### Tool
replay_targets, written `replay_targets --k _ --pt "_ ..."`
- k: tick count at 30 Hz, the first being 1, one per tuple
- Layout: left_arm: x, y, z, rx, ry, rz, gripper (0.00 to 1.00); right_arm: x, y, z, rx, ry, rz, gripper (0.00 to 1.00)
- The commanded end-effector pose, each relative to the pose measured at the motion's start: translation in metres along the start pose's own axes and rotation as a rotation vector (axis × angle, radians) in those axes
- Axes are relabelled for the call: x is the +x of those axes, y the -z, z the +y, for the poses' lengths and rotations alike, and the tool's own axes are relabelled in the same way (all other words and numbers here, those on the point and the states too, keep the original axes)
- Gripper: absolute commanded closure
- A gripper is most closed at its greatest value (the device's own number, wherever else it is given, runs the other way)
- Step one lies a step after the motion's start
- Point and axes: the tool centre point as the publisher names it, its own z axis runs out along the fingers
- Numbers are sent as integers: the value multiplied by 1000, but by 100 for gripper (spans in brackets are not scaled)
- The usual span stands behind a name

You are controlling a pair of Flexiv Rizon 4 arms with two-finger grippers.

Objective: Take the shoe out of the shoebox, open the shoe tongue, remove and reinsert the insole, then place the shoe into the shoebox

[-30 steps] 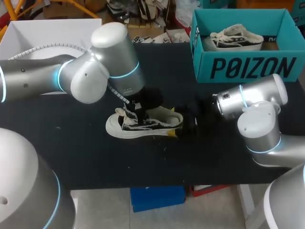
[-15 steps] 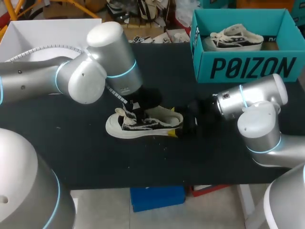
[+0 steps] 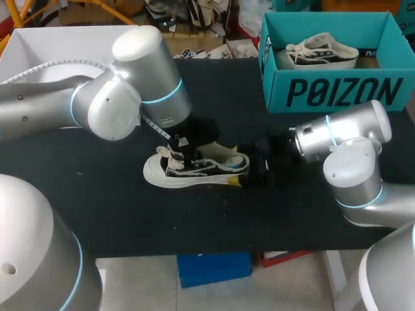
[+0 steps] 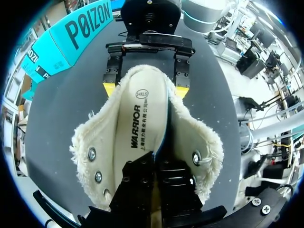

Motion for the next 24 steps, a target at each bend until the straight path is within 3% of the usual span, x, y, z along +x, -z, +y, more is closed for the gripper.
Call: replay_targets --k 1,11,24 --pt "4 7 1 21 -12 0 100 0 1 -3 1 -1 -1 100" --pt "10 17 0 63 -42 9 100 0 1 -3 1 -1 -1 100" --pt "14 12 -3 111 -97 66 100 0 1 -3 1 -1 -1 100"
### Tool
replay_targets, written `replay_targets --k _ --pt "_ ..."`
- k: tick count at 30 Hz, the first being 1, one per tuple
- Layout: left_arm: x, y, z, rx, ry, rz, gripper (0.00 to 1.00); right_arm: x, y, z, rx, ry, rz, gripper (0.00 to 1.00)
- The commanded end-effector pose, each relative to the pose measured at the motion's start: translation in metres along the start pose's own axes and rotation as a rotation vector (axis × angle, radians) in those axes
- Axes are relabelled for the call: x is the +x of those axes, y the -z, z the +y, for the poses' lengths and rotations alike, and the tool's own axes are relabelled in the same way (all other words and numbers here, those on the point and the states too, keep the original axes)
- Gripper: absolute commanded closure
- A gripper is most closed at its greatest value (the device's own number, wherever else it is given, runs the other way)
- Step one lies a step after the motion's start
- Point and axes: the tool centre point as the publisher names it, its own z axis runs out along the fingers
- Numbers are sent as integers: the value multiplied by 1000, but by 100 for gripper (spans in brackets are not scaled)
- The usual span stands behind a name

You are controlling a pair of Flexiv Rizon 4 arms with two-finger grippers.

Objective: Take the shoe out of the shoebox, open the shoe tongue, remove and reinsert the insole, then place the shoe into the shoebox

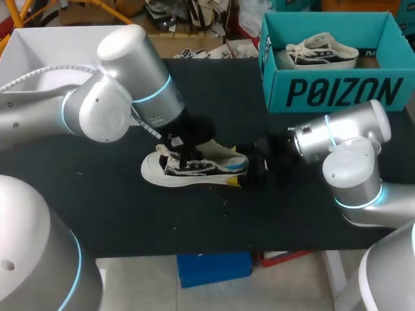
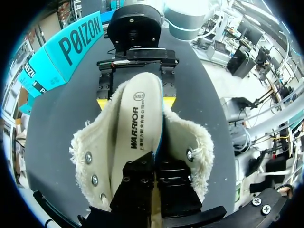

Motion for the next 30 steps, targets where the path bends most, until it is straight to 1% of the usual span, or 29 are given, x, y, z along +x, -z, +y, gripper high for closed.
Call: replay_targets --k 1,5,13,30 --pt "2 3 3 16 -9 23 100 -2 1 -6 1 -1 -3 100" --pt "3 1 0 28 -16 24 100 -2 1 -6 1 -1 -3 100" --pt "1 3 -3 72 -12 33 100 -2 1 -6 1 -1 -3 100" --pt "-3 1 -15 94 -19 38 100 -2 1 -6 1 -1 -3 100"
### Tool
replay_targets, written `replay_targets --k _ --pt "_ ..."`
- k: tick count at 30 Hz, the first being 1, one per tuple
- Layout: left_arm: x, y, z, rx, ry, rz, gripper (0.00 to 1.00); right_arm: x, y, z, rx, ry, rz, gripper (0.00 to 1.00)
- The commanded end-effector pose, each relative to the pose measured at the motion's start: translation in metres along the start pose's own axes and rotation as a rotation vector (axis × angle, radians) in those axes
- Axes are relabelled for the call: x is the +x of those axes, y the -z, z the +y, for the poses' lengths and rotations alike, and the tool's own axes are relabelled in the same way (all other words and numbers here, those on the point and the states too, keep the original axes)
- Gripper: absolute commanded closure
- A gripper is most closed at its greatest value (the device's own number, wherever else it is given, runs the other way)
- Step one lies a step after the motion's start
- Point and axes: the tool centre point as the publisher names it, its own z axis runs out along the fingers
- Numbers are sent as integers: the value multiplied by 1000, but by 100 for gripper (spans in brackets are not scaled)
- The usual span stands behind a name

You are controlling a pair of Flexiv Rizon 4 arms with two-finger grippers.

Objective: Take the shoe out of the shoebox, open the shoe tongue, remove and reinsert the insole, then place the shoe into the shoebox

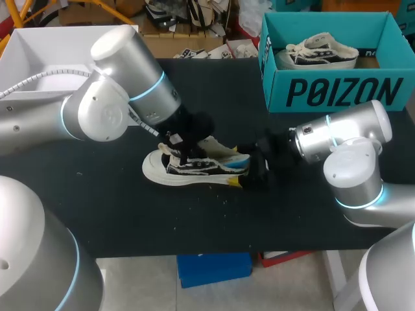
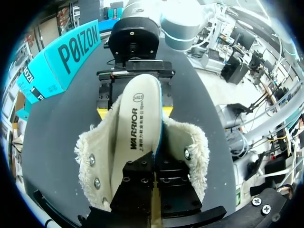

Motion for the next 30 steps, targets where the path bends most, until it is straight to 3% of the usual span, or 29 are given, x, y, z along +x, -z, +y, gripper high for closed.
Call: replay_targets --k 1,13,14,16,19,30 --pt "0 0 -3 1 -4 3 100 -2 0 -4 0 -1 -1 100" --pt "-10 -13 -4 -31 24 -23 100 -2 0 -4 0 -1 -1 100" --pt "-10 -14 -4 -30 26 -23 97 -2 0 -4 0 -1 -1 100" --pt "-11 -14 -5 -28 27 -24 78 -2 0 -4 0 -1 -1 100" --pt "-11 -13 -7 -20 17 -32 65 -2 0 -4 0 -1 -1 100" --pt "0 -19 -5 -72 -22 -143 59 -2 0 -4 0 -1 -1 100"
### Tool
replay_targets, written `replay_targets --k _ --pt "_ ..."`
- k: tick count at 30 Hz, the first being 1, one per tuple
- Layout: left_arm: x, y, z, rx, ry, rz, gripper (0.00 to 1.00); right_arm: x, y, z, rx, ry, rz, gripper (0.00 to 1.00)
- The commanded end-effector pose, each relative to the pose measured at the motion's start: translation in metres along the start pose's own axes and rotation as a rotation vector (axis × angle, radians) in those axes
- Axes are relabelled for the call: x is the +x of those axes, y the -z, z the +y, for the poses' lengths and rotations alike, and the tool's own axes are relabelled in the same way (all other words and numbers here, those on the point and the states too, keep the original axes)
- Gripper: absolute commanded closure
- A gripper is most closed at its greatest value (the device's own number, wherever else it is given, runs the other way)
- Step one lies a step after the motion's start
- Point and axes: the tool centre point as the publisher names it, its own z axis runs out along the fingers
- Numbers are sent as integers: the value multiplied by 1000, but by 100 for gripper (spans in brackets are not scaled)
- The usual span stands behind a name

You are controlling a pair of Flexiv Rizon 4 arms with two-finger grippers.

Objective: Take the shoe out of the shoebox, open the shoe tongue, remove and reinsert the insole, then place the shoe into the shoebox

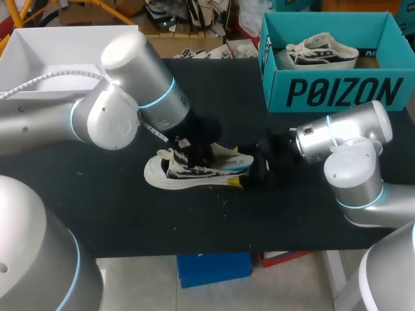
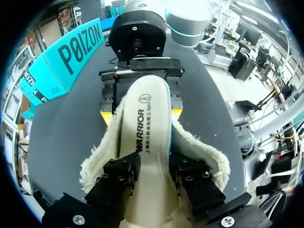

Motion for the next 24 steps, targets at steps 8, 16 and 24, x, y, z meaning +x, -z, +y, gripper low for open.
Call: replay_targets --k 8,16,24 --pt "13 -13 -7 -68 -34 -123 56 -1 -1 -1 -1 -1 -1 100" --pt "5 -22 -15 -94 -52 -206 56 -1 -1 -1 -1 -1 -1 100" --pt "-10 -31 -21 -88 -49 -239 56 -1 -1 -1 -1 -1 -1 100"
